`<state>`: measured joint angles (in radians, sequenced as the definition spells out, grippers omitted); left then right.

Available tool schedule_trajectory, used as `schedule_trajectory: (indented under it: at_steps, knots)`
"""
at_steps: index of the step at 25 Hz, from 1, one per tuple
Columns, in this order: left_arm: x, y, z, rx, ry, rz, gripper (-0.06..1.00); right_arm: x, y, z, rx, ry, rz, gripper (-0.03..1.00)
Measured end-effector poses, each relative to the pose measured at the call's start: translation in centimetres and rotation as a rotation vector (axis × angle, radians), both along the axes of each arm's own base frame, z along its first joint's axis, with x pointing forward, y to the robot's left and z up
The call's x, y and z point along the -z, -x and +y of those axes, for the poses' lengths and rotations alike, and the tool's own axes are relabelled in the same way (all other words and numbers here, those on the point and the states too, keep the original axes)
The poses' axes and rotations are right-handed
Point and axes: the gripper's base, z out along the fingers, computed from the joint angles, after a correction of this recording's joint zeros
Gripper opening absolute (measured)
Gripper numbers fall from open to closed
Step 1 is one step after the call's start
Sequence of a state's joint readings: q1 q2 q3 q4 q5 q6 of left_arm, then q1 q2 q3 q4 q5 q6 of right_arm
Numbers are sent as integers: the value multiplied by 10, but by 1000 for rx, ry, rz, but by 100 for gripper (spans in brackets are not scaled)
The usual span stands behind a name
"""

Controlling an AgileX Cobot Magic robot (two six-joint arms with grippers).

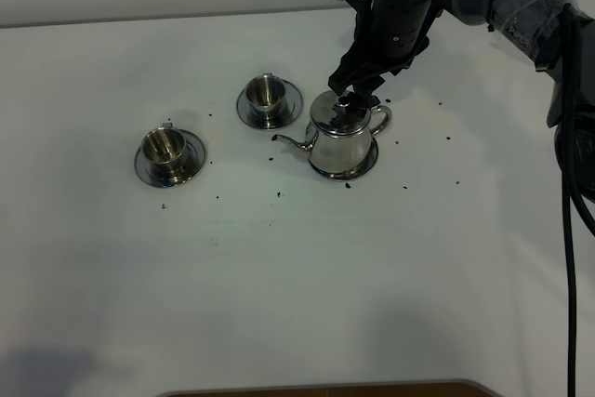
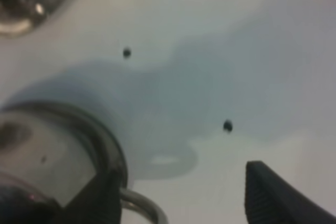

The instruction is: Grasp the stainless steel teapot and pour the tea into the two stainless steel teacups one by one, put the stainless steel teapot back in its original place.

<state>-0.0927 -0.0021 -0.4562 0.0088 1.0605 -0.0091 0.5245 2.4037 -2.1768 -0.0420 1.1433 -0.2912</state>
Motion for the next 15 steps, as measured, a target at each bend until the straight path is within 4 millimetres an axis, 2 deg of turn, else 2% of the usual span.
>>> schedule_trajectory:
  at_steps: [5,15]
  knots:
    - [0,0,0,0,0,0,39,1,4,-5,13,50,44,52]
    - [0,0,0,0,0,0,39,2,4,-5,68,42,55,52]
